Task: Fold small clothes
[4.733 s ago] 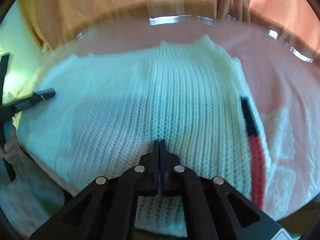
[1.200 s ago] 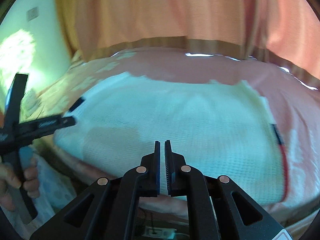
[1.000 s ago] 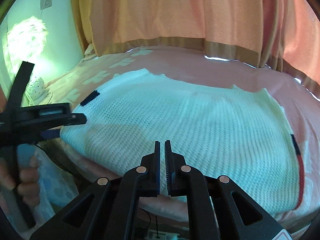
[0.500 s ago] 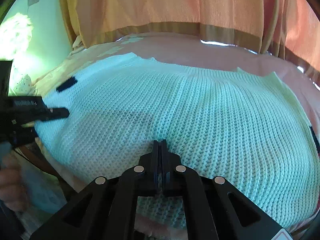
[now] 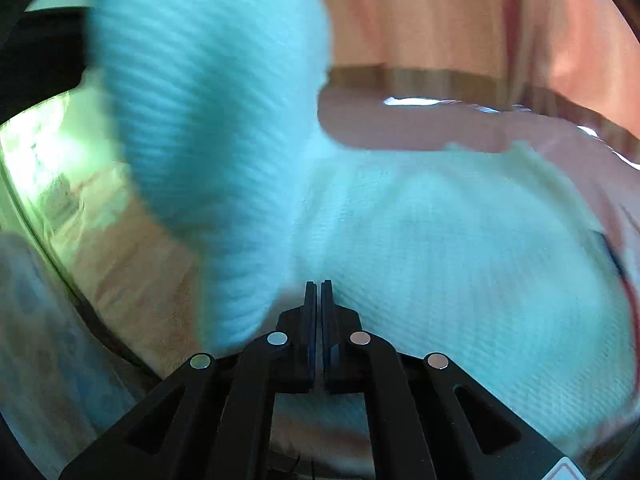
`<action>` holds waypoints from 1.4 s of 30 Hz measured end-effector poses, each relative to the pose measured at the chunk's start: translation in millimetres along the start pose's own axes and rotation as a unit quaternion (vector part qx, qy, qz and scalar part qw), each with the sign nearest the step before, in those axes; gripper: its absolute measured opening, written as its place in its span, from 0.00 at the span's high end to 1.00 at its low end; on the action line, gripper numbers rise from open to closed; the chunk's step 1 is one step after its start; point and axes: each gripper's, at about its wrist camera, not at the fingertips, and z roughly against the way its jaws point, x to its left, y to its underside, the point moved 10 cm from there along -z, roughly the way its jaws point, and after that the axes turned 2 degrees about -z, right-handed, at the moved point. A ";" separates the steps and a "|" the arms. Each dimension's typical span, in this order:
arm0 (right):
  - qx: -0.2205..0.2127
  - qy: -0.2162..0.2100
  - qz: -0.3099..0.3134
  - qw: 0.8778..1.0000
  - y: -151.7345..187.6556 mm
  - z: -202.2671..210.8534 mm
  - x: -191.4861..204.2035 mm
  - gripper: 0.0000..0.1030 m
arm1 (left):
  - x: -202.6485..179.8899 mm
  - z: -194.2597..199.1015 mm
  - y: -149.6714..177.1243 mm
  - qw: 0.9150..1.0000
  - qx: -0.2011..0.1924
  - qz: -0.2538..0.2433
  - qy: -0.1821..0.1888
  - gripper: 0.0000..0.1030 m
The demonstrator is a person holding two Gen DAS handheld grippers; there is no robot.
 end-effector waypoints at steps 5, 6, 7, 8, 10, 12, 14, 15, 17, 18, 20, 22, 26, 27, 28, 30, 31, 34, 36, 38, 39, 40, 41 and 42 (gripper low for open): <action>0.014 0.095 -0.029 0.995 27.8 70.9 -64.8 0.89 | -51.8 -36.9 41.2 0.996 0.067 -0.056 0.034 0.80; 0.022 0.098 -0.047 0.994 35.3 81.6 -74.8 0.89 | -57.4 -44.4 53.3 0.994 0.082 -0.065 0.035 0.80; 0.031 0.100 -0.068 0.992 42.7 91.7 -84.0 0.89 | -60.9 -52.6 64.5 0.992 0.096 -0.070 0.034 0.80; 0.036 0.098 -0.092 0.990 49.4 103.6 -93.4 0.89 | -63.7 -67.2 82.8 0.990 0.119 -0.077 0.029 0.80; 0.034 0.095 -0.134 0.986 55.7 126.3 -108.7 0.83 | -64.8 -82.2 101.3 0.987 0.132 -0.093 0.012 0.78; 0.027 0.104 -0.140 0.984 50.5 138.8 -121.0 0.67 | -64.0 -92.2 115.2 0.986 0.129 -0.108 -0.005 0.74; 0.014 0.116 -0.133 0.984 38.4 151.5 -134.1 0.58 | -64.6 -84.2 116.6 0.987 0.112 -0.117 -0.011 0.62; 0.007 0.119 -0.126 0.985 29.3 156.3 -140.6 0.56 | -64.8 -77.1 114.6 0.987 0.101 -0.122 -0.011 0.48; -0.006 0.107 -0.113 0.988 0.4 159.0 -152.5 0.47 | -62.5 -60.9 109.5 0.989 0.081 -0.123 -0.017 0.35; -0.006 0.099 -0.109 0.989 -8.7 154.6 -156.2 0.44 | -63.1 -54.2 110.9 0.989 0.075 -0.126 -0.015 0.35; 0.011 0.066 -0.101 0.993 -26.9 135.6 -157.1 0.41 | -65.6 -45.6 115.1 0.987 0.071 -0.143 -0.017 0.34; 0.043 0.021 -0.107 0.993 -38.2 109.9 -152.6 0.41 | -68.1 -45.3 117.7 0.985 0.070 -0.156 -0.022 0.34; 0.116 -0.032 -0.093 0.988 -43.9 54.5 -137.1 0.41 | -55.2 -37.7 123.8 0.984 0.076 -0.158 -0.033 0.34; 0.127 -0.049 -0.097 0.986 -43.0 46.4 -131.8 0.41 | -49.7 -36.1 122.5 0.984 0.075 -0.158 -0.039 0.34; 0.136 -0.065 -0.108 0.983 -42.0 38.6 -128.0 0.41 | -43.9 -34.7 121.9 0.984 0.073 -0.159 -0.047 0.34; 0.154 -0.093 -0.129 0.975 -36.0 27.0 -119.1 0.41 | -28.1 -34.3 121.2 0.983 0.076 -0.153 -0.063 0.33; 0.165 -0.101 -0.139 0.971 -31.6 19.4 -115.5 0.41 | -23.3 -35.4 121.2 0.983 0.078 -0.149 -0.067 0.33; 0.180 -0.116 -0.163 0.963 -20.4 6.9 -106.6 0.74 | -10.4 -32.9 118.3 0.985 0.076 -0.135 -0.074 0.32; 0.166 -0.110 -0.164 0.966 -23.3 7.3 -106.7 0.82 | -7.1 -25.7 110.3 0.987 0.065 -0.124 -0.072 0.33; 0.107 -0.103 -0.158 0.976 -43.4 35.5 -113.6 0.84 | -3.5 -18.5 99.7 0.990 0.054 -0.111 -0.069 0.33; 0.077 -0.102 -0.160 0.979 -52.5 51.3 -119.9 0.84 | -0.2 -13.8 93.3 0.992 0.049 -0.099 -0.065 0.32; 0.062 -0.099 -0.164 0.980 -55.8 57.4 -126.7 0.83 | 2.5 -11.9 89.6 0.993 0.046 -0.091 -0.064 0.31; 0.064 -0.074 -0.168 0.981 -48.3 57.5 -141.4 0.82 | 7.2 -11.0 84.9 0.993 0.043 -0.084 -0.068 0.29; 0.084 -0.052 -0.164 0.981 -37.8 47.0 -149.8 0.78 | 11.1 -13.4 82.9 0.993 0.043 -0.084 -0.075 0.29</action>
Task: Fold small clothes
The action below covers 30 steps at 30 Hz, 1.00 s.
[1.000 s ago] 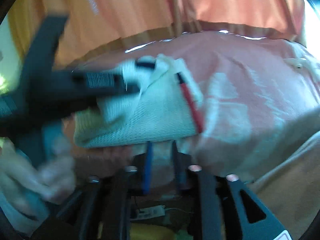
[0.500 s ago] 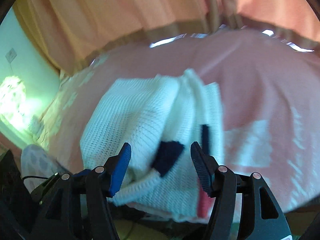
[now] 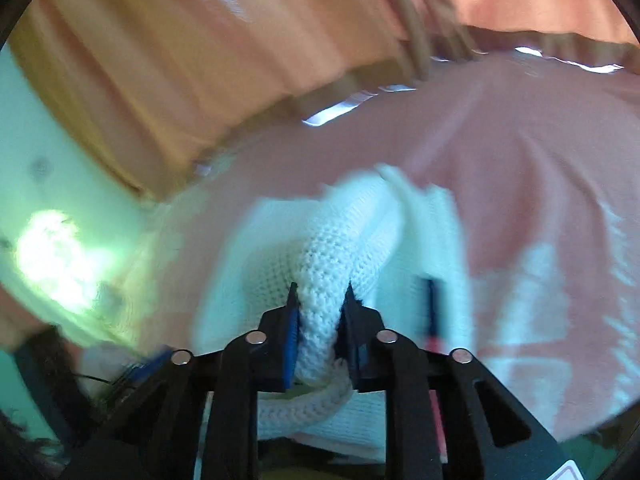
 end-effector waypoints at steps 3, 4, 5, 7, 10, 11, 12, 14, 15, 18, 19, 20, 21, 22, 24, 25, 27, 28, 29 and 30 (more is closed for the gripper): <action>0.044 0.066 -0.026 0.996 30.0 -20.8 -39.5 0.77 | 8.6 -19.3 5.0 0.999 0.023 -0.016 -0.031 0.29; 0.025 0.054 -0.030 0.998 28.2 -8.1 -33.3 0.73 | 9.1 -23.0 6.1 0.999 0.028 -0.019 -0.034 0.29; 0.002 0.060 -0.022 0.998 24.9 6.3 -29.4 0.70 | 10.6 -25.9 8.0 0.998 0.032 -0.021 -0.042 0.29; -0.035 0.066 -0.010 0.997 25.5 29.5 -21.2 0.59 | 9.2 -27.4 10.4 0.998 0.036 -0.026 -0.041 0.29; -0.022 0.053 -0.008 0.998 41.9 33.7 -10.4 0.53 | 2.6 -30.7 17.9 0.998 0.045 -0.032 -0.038 0.29; -0.008 0.047 -0.014 0.999 51.3 29.2 -8.4 0.53 | 0.4 -32.9 20.2 0.997 0.049 -0.035 -0.039 0.29; 0.003 0.039 -0.017 0.999 56.8 24.2 -7.2 0.53 | -1.0 -35.0 22.5 0.997 0.053 -0.038 -0.041 0.29; 0.017 0.040 -0.020 0.999 66.1 8.0 -9.6 0.92 | -4.3 -41.8 30.5 0.996 0.068 -0.046 -0.044 0.29; 0.021 0.057 -0.026 0.998 68.3 1.3 -17.6 0.98 | -3.6 -46.4 35.0 0.995 0.077 -0.050 -0.050 0.30; -0.012 0.121 -0.047 0.992 60.7 17.2 -47.0 1.00 | 3.0 -55.9 47.0 0.991 0.103 -0.056 -0.064 0.30; -0.024 0.144 -0.051 0.988 58.0 26.3 -56.9 1.00 | 5.8 -57.5 49.3 0.990 0.109 -0.056 -0.066 0.30; -0.025 0.173 -0.051 0.983 57.7 33.1 -68.5 0.99 | 8.7 -58.0 51.7 0.990 0.112 -0.054 -0.067 0.29; -0.019 0.168 -0.064 0.984 58.9 35.2 -72.5 0.99 | 9.5 -57.9 52.8 0.990 0.112 -0.052 -0.065 0.29; -0.013 0.142 -0.074 0.987 59.3 36.4 -67.3 0.95 | 9.7 -57.3 52.9 0.990 0.113 -0.051 -0.063 0.29; -0.022 0.092 -0.041 0.995 52.7 42.3 -29.7 0.79 | 8.8 -52.7 52.2 0.991 0.116 -0.049 -0.054 0.30; -0.025 0.076 -0.010 0.997 52.5 43.8 -7.3 0.54 | 7.9 -50.7 51.7 0.990 0.116 -0.051 -0.053 0.30; -0.017 0.047 0.026 0.998 59.3 41.0 20.1 0.44 | 6.4 -50.4 54.4 0.989 0.122 -0.061 -0.051 0.29; -0.007 0.039 0.038 0.998 64.1 35.3 28.8 0.44 | 8.1 -51.4 57.1 0.988 0.127 -0.068 -0.055 0.27; 0.013 0.038 0.050 0.998 71.0 20.9 34.5 0.44 | 9.1 -51.8 60.0 0.987 0.133 -0.070 -0.052 0.27; 0.020 0.044 0.057 0.997 72.7 15.5 32.3 0.45 | 8.6 -51.8 61.8 0.987 0.139 -0.071 -0.046 0.27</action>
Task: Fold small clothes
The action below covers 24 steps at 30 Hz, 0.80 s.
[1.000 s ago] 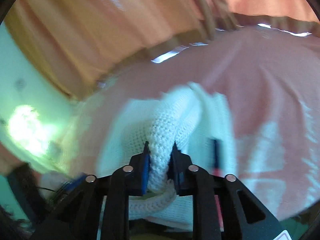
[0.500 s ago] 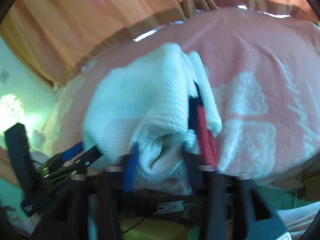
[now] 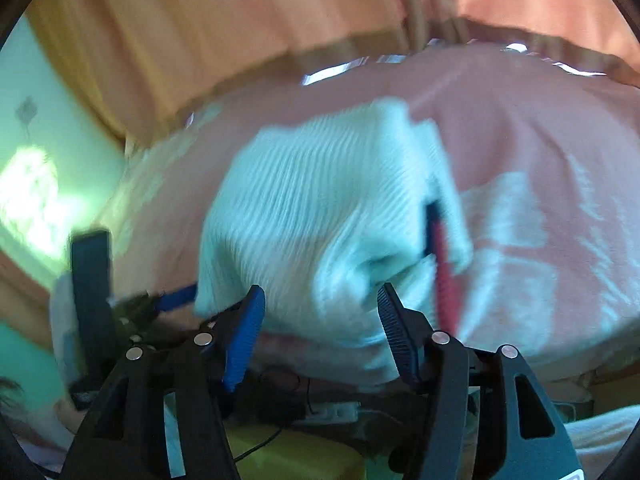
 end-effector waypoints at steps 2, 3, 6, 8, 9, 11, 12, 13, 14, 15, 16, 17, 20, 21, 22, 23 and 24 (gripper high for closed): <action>0.015 0.025 0.011 1.000 3.7 -20.9 -7.8 0.94 | -2.5 -0.2 4.6 1.000 0.009 -0.001 0.018 0.27; 0.021 0.023 0.002 1.000 5.7 -25.5 -14.1 0.92 | -3.5 -2.4 7.3 1.000 0.013 -0.003 0.024 0.27; -0.038 -0.024 -0.068 0.997 -12.0 3.0 -29.6 0.93 | -2.0 -11.8 11.8 0.999 0.028 -0.003 0.023 0.35; -0.029 0.009 -0.092 0.995 -8.0 2.6 -58.6 0.93 | -2.0 -11.3 10.9 1.000 0.024 -0.008 0.019 0.34; -0.004 0.025 -0.092 0.995 3.4 -10.8 -68.1 0.93 | -2.6 -12.0 10.5 1.000 0.023 -0.012 0.013 0.34; 0.030 0.035 -0.107 0.993 19.2 -34.5 -80.9 0.92 | -4.7 -13.1 10.3 0.999 0.022 -0.023 0.003 0.33; 0.024 0.033 -0.100 0.994 14.6 -31.5 -76.0 0.91 | -5.6 -12.6 10.6 0.999 0.024 -0.026 0.002 0.33; 0.018 0.037 -0.090 0.995 11.7 -27.7 -73.5 0.88 | -6.1 -10.2 11.7 0.999 0.030 -0.027 0.008 0.34; 0.011 0.043 -0.082 0.996 7.8 -21.1 -70.2 0.81 | -5.9 -8.2 12.4 0.999 0.035 -0.025 0.014 0.34; 0.006 0.039 -0.081 0.996 5.0 -15.1 -66.6 0.77 | -6.0 -2.9 12.6 0.999 0.038 -0.023 0.028 0.34; -0.003 0.035 -0.078 0.996 0.7 -5.8 -62.4 0.73 | -6.5 7.6 10.8 0.998 0.036 -0.019 0.047 0.34; -0.011 0.033 -0.072 0.997 -2.9 0.3 -58.7 0.71 | -6.1 15.6 9.1 0.998 0.031 -0.017 0.060 0.32; -0.048 0.031 -0.050 0.997 -26.8 15.1 -49.9 0.48 | -2.6 43.7 -7.5 0.997 0.003 -0.007 0.082 0.25; -0.056 0.029 -0.045 0.997 -32.8 16.3 -47.2 0.44 | 0.0 48.9 -16.3 0.997 -0.006 -0.004 0.081 0.24; -0.062 0.027 -0.038 0.997 -37.8 18.2 -49.4 0.44 | 2.0 50.8 -25.7 0.997 -0.016 -0.002 0.079 0.24; -0.062 0.033 -0.033 0.997 -45.8 10.5 -49.1 0.44 | 3.4 50.8 -32.6 0.997 -0.023 0.000 0.075 0.23; -0.053 0.038 -0.029 0.997 -48.3 1.2 -48.3 0.44 | 6.6 49.8 -41.7 0.997 -0.030 0.004 0.064 0.23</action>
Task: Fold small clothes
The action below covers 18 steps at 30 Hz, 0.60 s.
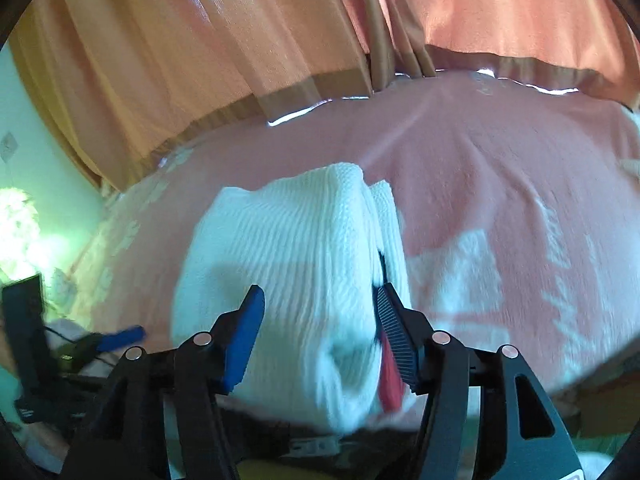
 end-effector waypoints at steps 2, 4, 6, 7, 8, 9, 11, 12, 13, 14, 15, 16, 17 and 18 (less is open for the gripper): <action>0.036 0.009 0.004 0.999 2.4 -33.4 -6.0 0.77 | 4.9 -4.6 -14.6 1.000 -0.011 0.008 -0.010 0.23; 0.059 0.016 0.001 0.998 7.4 -49.6 -14.1 0.86 | 6.8 -10.4 -23.7 1.000 -0.014 0.015 -0.017 0.23; 0.035 0.020 -0.010 0.999 -3.0 -38.6 -20.2 0.88 | 7.6 -15.9 -31.3 0.999 -0.017 0.016 -0.023 0.23; 0.019 0.032 -0.012 0.999 -7.5 -31.3 -27.9 0.88 | 7.3 -18.2 -35.2 0.999 -0.021 0.014 -0.023 0.23; 0.018 0.038 -0.016 0.999 -6.5 -31.4 -34.6 0.87 | 8.0 -20.2 -37.0 0.999 -0.022 0.012 -0.025 0.23; 0.030 0.046 -0.021 0.998 -1.8 -38.5 -42.7 0.85 | 9.7 -24.6 -38.6 0.999 -0.020 0.012 -0.029 0.23; 0.066 0.043 -0.018 0.997 13.4 -54.9 -45.3 0.77 | 11.1 -35.5 -37.9 0.999 -0.009 0.017 -0.029 0.23; 0.059 0.044 -0.010 0.997 11.1 -51.4 -40.6 0.74 | 10.9 -41.1 -37.4 0.999 -0.003 0.020 -0.031 0.23; 0.055 0.045 -0.003 0.997 8.6 -48.2 -36.2 0.70 | 10.7 -47.2 -37.0 0.999 0.005 0.021 -0.029 0.23; 0.047 0.049 0.006 0.998 4.3 -42.6 -31.4 0.61 | 9.6 -51.2 -36.7 0.999 0.010 0.021 -0.030 0.23; 0.041 0.051 0.005 0.998 1.6 -41.1 -30.0 0.57 | 9.0 -53.9 -36.8 0.999 0.015 0.022 -0.032 0.22; 0.031 0.051 -0.001 0.998 -2.0 -37.7 -29.5 0.50 | 8.4 -55.3 -37.2 0.999 0.017 0.023 -0.031 0.22; 0.030 0.052 -0.003 0.998 -3.2 -35.7 -28.7 0.44 | 7.9 -56.4 -37.0 0.999 0.019 0.026 -0.032 0.20; 0.031 0.053 -0.004 0.998 -3.5 -36.1 -28.6 0.41 | 7.4 -58.0 -37.3 0.999 0.023 0.028 -0.033 0.19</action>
